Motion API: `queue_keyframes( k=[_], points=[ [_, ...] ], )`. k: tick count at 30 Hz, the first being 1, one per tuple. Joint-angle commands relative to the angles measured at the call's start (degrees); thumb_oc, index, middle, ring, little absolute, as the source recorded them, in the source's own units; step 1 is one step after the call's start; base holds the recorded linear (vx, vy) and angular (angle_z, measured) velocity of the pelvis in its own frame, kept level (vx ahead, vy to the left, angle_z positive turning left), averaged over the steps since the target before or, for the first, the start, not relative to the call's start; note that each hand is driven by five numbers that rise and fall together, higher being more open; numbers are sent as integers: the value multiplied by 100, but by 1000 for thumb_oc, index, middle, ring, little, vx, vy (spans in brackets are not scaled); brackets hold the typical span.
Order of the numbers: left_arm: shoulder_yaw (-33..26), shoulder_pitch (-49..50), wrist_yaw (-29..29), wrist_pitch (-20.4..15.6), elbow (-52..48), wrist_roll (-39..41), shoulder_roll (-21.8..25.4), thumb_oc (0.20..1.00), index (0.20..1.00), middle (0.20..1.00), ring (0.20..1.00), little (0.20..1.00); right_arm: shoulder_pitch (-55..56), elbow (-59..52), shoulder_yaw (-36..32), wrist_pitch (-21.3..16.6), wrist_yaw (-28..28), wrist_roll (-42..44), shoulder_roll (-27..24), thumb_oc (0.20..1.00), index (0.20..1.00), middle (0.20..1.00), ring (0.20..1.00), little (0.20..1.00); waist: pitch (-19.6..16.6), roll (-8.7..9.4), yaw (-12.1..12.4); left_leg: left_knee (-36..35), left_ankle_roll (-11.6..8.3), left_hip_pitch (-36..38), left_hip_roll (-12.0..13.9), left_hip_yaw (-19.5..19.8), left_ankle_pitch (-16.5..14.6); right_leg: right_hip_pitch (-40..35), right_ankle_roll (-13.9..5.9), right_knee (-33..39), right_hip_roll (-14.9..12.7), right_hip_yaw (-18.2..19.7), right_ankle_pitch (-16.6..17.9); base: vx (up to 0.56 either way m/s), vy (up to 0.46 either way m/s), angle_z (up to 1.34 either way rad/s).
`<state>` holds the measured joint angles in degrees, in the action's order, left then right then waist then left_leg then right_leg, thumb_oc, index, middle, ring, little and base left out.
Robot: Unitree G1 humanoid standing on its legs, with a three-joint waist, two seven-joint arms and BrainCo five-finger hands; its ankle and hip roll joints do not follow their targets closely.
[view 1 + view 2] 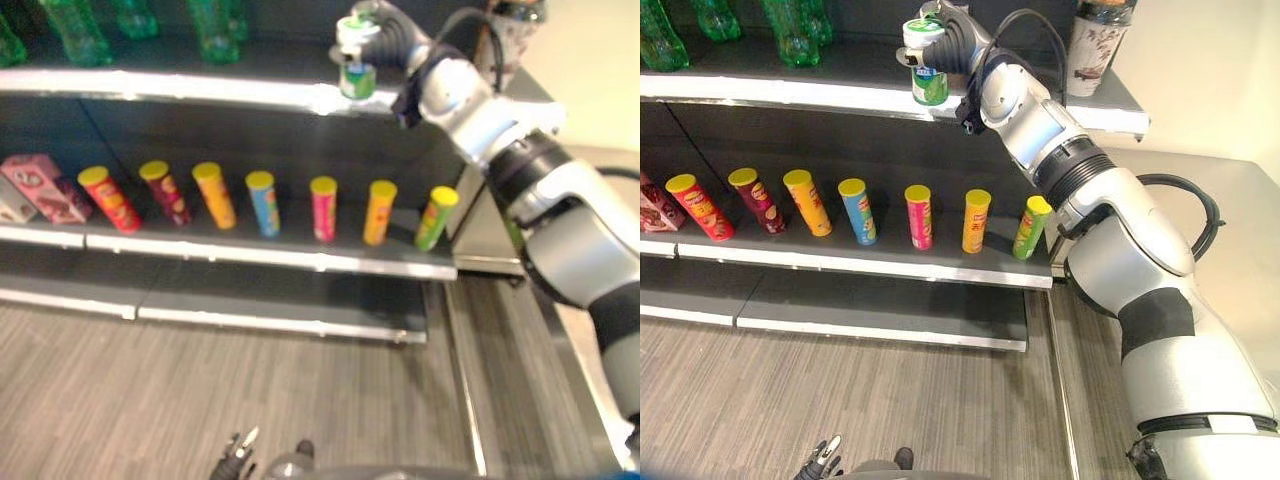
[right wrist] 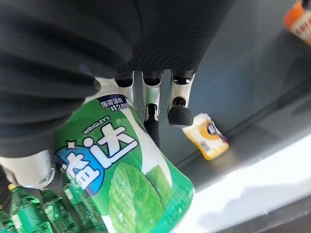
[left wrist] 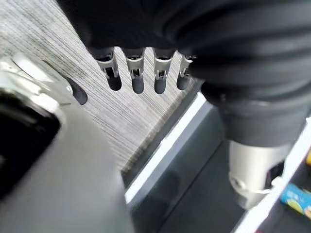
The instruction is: Put the goods on the table back onto the shelves and tidy them up.
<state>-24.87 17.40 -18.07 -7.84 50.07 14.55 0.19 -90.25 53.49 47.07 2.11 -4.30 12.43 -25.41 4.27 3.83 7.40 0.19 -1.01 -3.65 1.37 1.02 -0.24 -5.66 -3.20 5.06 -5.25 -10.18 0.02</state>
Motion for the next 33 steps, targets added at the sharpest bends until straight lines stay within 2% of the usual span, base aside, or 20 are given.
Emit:
queue_keyframes(
  k=[1,3,4,5,6,7,8,9,10,11,12,14,15,16,17,18,19,20,21,33],
  points=[
    [291,7,-91,-189,-246,-163,32,1000,1000,1000,1000,1000,-1031,408,207,-135,-248,21,-62,200,200,200,200,200,-152,-158,111,-519,-114,444,585,-581,183,-50,3,-6,-203,212,634,0,0,19],
    [284,32,-112,-186,-261,-172,16,1000,1000,1000,1000,1000,-1016,368,209,-126,-257,10,-40,200,200,200,200,200,-152,-163,121,-519,-111,459,584,-574,180,-39,4,-6,-183,220,602,54,-29,12],
    [357,-55,-171,-157,-204,-224,116,1000,1000,1000,1000,1000,-1070,246,72,-102,-246,5,-165,200,200,200,200,200,180,-19,300,210,-382,101,521,-790,526,-195,-40,-6,-249,77,517,215,14,7],
    [250,-107,-220,-142,-99,-293,118,1000,1000,1000,1000,1000,-1215,354,26,-111,-272,69,-171,200,200,200,200,200,281,33,562,-312,-236,-342,728,-584,389,-436,-36,-6,-344,203,404,323,55,14],
    [285,-83,-255,-136,-141,-310,151,1000,1000,1000,1000,1000,-1365,383,143,-144,-290,58,-270,200,200,200,200,200,258,48,652,-519,-193,-636,781,-432,288,-548,-17,-6,-382,230,368,430,262,34],
    [353,-19,-320,-147,-169,-325,169,1000,1000,1000,1000,1000,-1384,484,165,-190,-314,76,-369,200,200,200,200,200,86,-35,657,-519,-224,-643,815,-335,490,-600,31,-6,-408,306,397,446,308,8],
    [446,9,-323,-149,-61,-393,168,1000,1000,1000,1000,1000,-1327,434,34,-236,-307,45,-331,200,200,200,200,200,-19,-122,602,-519,-277,-607,768,-283,684,-710,133,-6,-504,349,491,308,269,-33],
    [447,19,-322,-149,-63,-394,170,1000,1000,1000,1000,1000,-1315,430,29,-236,-308,41,-330,200,200,200,200,200,-19,-120,601,-519,-277,-600,767,-282,686,-718,134,-6,-505,348,491,423,300,-88],
    [348,89,-269,-185,70,-426,123,1000,1000,1000,1000,1000,-1092,133,-93,-183,-265,29,-271,200,200,200,200,200,-190,-188,593,-519,-250,-329,667,-359,729,-1004,261,-6,-763,252,705,402,269,-81],
    [289,81,-281,-215,134,-431,147,1000,1000,1000,1000,1000,-1019,-13,64,-147,-198,-45,-338,200,200,200,200,200,-203,-255,524,-519,-231,-221,657,-427,726,-1014,279,-350,-838,302,795,465,360,-75],
    [352,104,-340,-213,81,-393,140,1000,1000,1000,1000,1000,-992,-4,21,-147,-193,-21,-387,200,200,200,200,200,-160,-361,488,-519,-218,-77,648,-472,715,-934,264,-565,-831,324,747,203,172,-78],
    [417,124,-365,-202,48,-364,142,1000,1000,1000,1000,1000,-1026,-51,73,-134,-193,-9,-323,200,200,200,200,200,-94,-446,426,-519,-219,71,616,-518,638,-908,258,-756,-865,341,693,182,227,-79],
    [667,42,-373,-221,-125,-303,230,1000,1000,1000,1000,1000,-1106,-99,210,-172,-202,6,-330,200,200,200,200,200,-12,-549,94,-519,-133,355,342,-424,389,-527,215,-666,-606,620,623,246,314,-32],
    [701,13,-390,-204,-228,-225,186,1000,1000,1000,1000,1000,-1078,-161,217,-197,-182,8,-303,200,200,200,200,200,21,-565,-1,-519,-119,430,288,-391,327,-357,198,-523,-557,594,589,237,232,13],
    [746,59,-394,-177,-445,-106,78,1000,1000,1000,1000,1000,-1001,-316,209,-209,-148,48,-324,200,200,200,200,200,57,-513,-127,-519,-75,593,195,-327,213,57,166,-6,-356,506,534,106,42,29],
    [736,26,-445,-147,-494,-138,36,1000,1000,1000,1000,1000,-721,-684,113,-209,-197,41,-504,200,200,200,200,200,104,-484,-238,-519,20,629,143,-288,172,199,169,-6,-143,689,460,109,-16,9],
    [636,16,-293,-161,-388,-97,134,1000,1000,1000,1000,1000,-677,-504,25,-84,-127,98,-366,200,200,200,200,200,67,-421,-219,-519,-47,644,195,-283,168,114,163,-15,-289,641,574,39,-23,5],
    [613,-1,-297,-169,-373,-100,141,1000,1000,1000,1000,1000,-694,-485,14,-92,-122,98,-349,200,200,200,200,200,79,-407,-244,-519,-45,630,187,-269,198,118,163,-10,-296,631,597,25,-65,27],
    [757,-7,-282,-168,-452,-109,33,1000,1000,1000,1000,1000,-865,-319,190,-156,-112,-1,-405,200,200,200,200,200,53,-273,-175,-519,-28,586,158,-273,192,27,145,-6,-303,575,645,10,-47,74],
    [563,-35,-352,-225,-297,-112,-146,1000,1000,1000,1000,1000,-872,-1074,242,-151,-222,-19,-776,200,200,200,200,200,73,-355,-239,-519,-63,439,289,-444,243,-46,81,-6,-325,468,563,-4,-13,36]
  ],
)
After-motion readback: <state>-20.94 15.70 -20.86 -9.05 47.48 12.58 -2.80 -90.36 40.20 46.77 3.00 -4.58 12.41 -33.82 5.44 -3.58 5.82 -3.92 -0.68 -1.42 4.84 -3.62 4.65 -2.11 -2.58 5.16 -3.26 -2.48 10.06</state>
